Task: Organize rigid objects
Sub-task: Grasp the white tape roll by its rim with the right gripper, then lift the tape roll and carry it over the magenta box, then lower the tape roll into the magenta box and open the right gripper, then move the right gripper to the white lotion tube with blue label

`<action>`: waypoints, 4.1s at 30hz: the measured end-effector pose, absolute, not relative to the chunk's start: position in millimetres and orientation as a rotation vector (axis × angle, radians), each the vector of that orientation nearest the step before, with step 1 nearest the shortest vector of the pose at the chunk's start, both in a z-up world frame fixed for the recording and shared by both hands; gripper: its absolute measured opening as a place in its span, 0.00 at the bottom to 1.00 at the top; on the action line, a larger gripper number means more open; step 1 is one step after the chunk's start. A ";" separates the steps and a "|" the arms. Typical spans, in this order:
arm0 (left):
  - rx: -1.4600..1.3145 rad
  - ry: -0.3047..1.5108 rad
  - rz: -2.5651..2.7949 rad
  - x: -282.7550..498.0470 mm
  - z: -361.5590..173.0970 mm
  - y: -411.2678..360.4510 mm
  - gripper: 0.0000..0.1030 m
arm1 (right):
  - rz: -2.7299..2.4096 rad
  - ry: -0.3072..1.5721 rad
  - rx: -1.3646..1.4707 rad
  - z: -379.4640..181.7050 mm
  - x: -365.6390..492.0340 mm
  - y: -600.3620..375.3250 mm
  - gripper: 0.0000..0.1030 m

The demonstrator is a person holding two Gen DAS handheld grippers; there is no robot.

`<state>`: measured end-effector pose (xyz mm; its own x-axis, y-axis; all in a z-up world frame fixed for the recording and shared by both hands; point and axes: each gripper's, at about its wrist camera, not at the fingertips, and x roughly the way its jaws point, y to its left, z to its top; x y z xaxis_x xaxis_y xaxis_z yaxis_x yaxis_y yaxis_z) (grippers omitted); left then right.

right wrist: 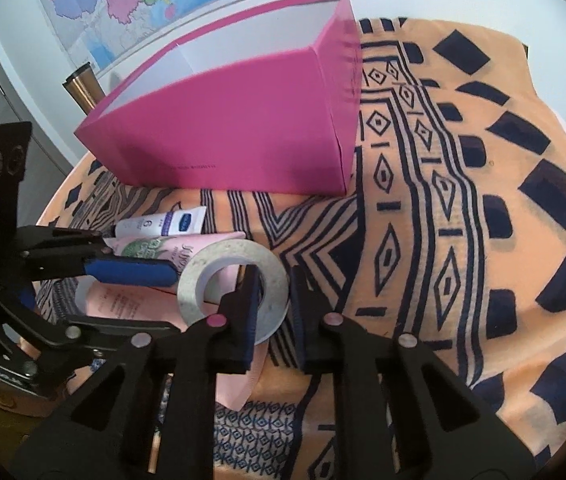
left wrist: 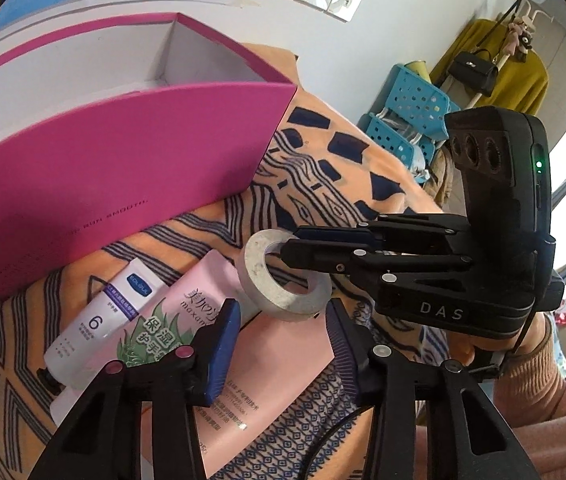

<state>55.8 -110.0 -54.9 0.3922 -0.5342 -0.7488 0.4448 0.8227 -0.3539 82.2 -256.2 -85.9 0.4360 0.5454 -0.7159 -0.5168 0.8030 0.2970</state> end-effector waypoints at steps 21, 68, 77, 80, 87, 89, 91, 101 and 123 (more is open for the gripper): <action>-0.101 0.807 -0.575 75.1 15.4 -90.2 0.39 | 0.676 0.687 -0.052 -9.3 92.6 -239.4 0.17; -0.176 0.816 -0.413 138.6 17.5 -50.6 0.43 | 0.598 0.685 -0.084 -1.3 163.8 -221.9 0.20; -0.141 0.704 -0.399 77.9 31.4 -23.8 0.58 | 0.722 0.671 0.077 2.9 125.9 -244.9 0.31; -0.154 0.721 -0.386 65.3 22.1 -12.9 0.58 | 0.766 0.684 0.073 -3.4 111.3 -239.9 0.36; -0.210 0.805 -0.310 48.0 -12.8 17.2 0.58 | 0.838 0.834 0.035 -47.8 102.8 -206.4 0.45; -0.228 0.833 -0.300 44.8 -22.4 23.0 0.58 | 0.847 0.872 0.037 -60.4 103.6 -197.5 0.45; -0.250 0.855 -0.301 42.1 -31.4 25.7 0.58 | 0.850 0.897 0.039 -69.0 105.0 -190.9 0.45; -0.309 0.977 -0.304 42.9 -71.2 15.0 0.50 | 0.849 0.962 0.061 -88.7 114.1 -177.5 0.45; -0.317 1.014 -0.336 51.8 -79.0 -6.7 0.45 | 0.864 1.002 0.048 -98.7 120.8 -160.2 0.45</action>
